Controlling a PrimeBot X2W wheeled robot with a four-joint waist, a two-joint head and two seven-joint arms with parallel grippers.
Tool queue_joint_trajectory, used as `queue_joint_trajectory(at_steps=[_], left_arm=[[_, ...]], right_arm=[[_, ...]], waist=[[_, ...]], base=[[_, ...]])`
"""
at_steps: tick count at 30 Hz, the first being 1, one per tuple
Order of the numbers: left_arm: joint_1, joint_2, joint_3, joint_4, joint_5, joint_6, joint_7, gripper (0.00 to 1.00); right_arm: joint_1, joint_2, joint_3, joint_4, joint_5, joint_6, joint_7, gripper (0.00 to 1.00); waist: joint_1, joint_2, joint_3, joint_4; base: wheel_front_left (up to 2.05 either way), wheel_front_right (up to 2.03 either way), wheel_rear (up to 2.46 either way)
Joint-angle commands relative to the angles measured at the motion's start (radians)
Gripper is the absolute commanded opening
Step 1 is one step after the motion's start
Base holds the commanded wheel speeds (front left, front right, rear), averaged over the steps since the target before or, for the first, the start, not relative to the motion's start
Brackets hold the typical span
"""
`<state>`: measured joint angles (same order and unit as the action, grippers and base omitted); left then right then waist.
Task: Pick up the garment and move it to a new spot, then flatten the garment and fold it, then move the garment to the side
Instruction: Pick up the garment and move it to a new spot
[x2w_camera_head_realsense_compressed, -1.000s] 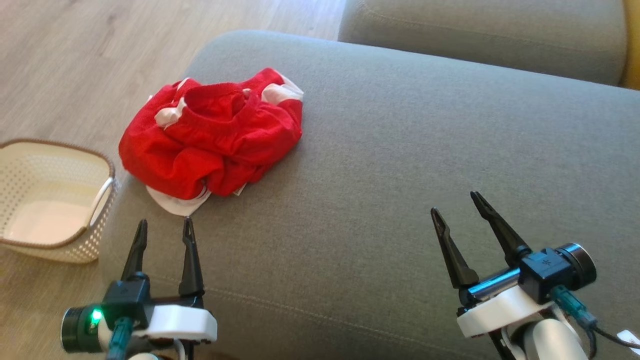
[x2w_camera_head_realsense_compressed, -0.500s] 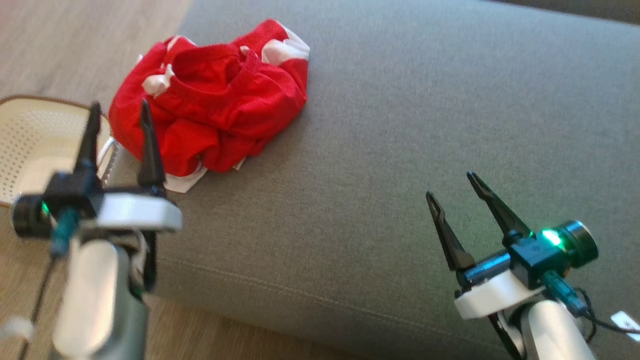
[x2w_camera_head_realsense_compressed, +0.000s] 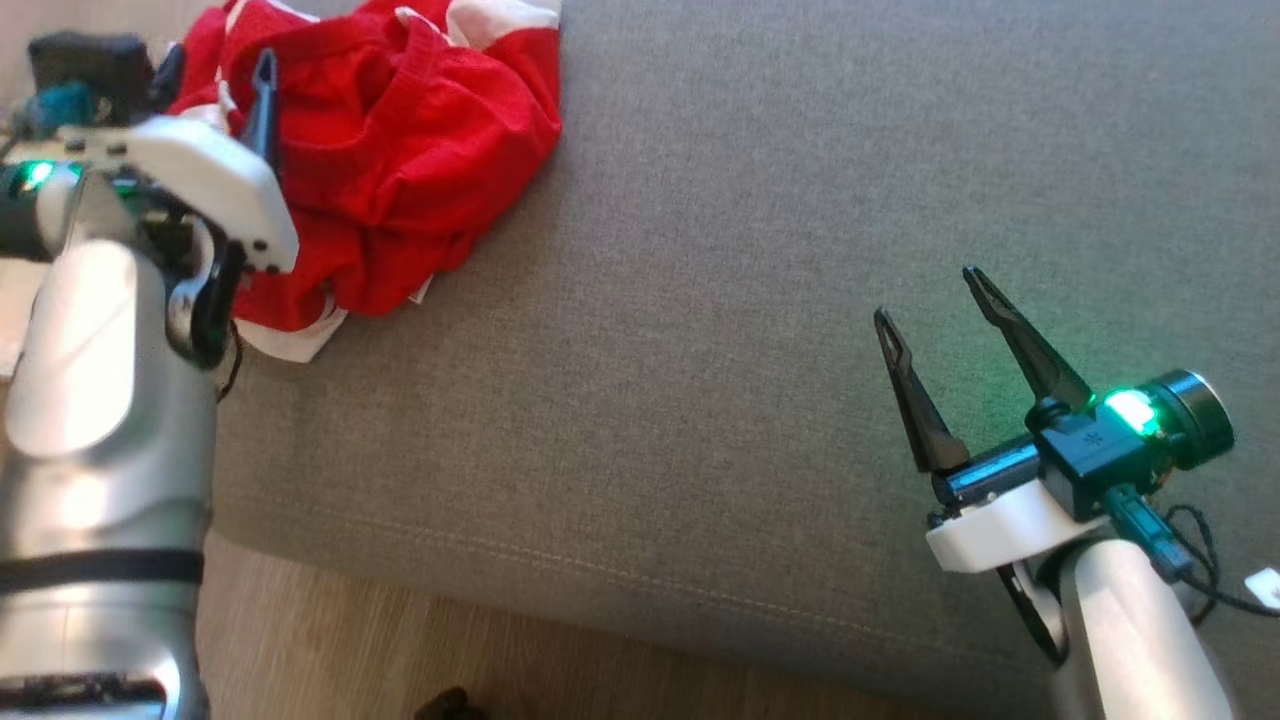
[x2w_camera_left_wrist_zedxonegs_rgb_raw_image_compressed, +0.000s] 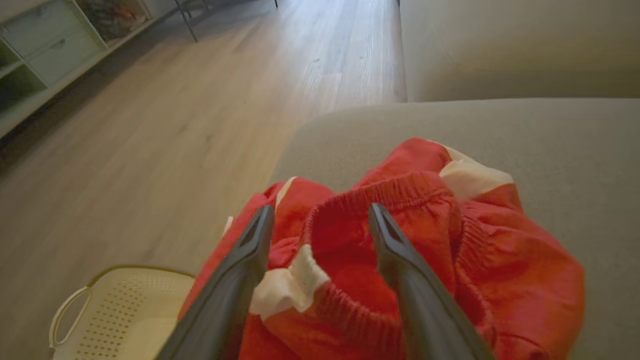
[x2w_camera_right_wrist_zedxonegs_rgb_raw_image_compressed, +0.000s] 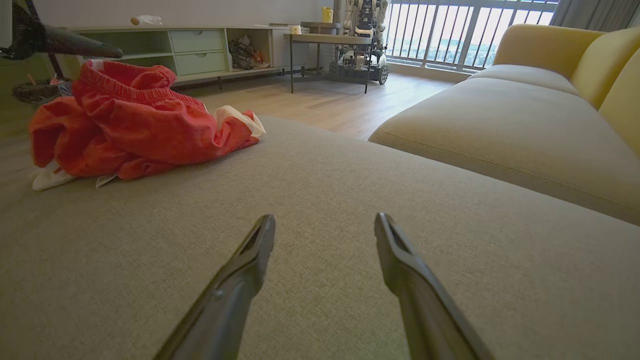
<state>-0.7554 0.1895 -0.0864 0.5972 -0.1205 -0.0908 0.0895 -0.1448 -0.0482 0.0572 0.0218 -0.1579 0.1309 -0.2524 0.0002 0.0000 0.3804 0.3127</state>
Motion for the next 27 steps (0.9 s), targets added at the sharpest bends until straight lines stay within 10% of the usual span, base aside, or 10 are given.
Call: queue_joint_trajectory(at_steps=[1, 15, 16, 17, 27], left_arm=[[-0.044, 0.052, 0.024, -0.014, -0.015, -0.006, 0.02, 1.0], [-0.202, 0.082, -0.069, 0.214, -0.151, -0.039, 0.166, 1.0], [-0.203, 0.085, -0.08, 0.223, -0.162, -0.039, 0.161, 0.7], [-0.203, 0.088, -0.091, 0.232, -0.175, -0.039, 0.157, 0.0], [-0.211, 0.161, -0.17, 0.201, -0.186, -0.04, -0.114, 0.0]], right_arm=[[-0.022, -0.002, 0.024, -0.031, -0.005, 0.0, -0.009, 1.0], [-0.075, -0.002, 0.04, -0.02, -0.006, 0.0, -0.009, 1.0], [-0.077, -0.002, 0.038, -0.02, -0.004, 0.0, -0.009, 1.0], [-0.078, -0.002, 0.038, -0.02, -0.001, 0.0, -0.009, 1.0], [-0.081, -0.002, 0.043, -0.014, 0.062, 0.0, -0.009, 1.0]], waist=[[-0.0002, 0.0, 0.019, 0.002], [-0.0002, 0.0, 0.069, -0.002], [-0.0002, 0.0, 0.07, -0.005], [-0.0002, 0.0, 0.069, -0.008], [-0.0002, 0.0, 0.0, -0.054]], base=[[0.0, 0.0, 0.0], [0.0, 0.0, 0.0], [0.0, 0.0, 0.0], [0.0, 0.0, 0.0], [0.0, 0.0, 0.0]])
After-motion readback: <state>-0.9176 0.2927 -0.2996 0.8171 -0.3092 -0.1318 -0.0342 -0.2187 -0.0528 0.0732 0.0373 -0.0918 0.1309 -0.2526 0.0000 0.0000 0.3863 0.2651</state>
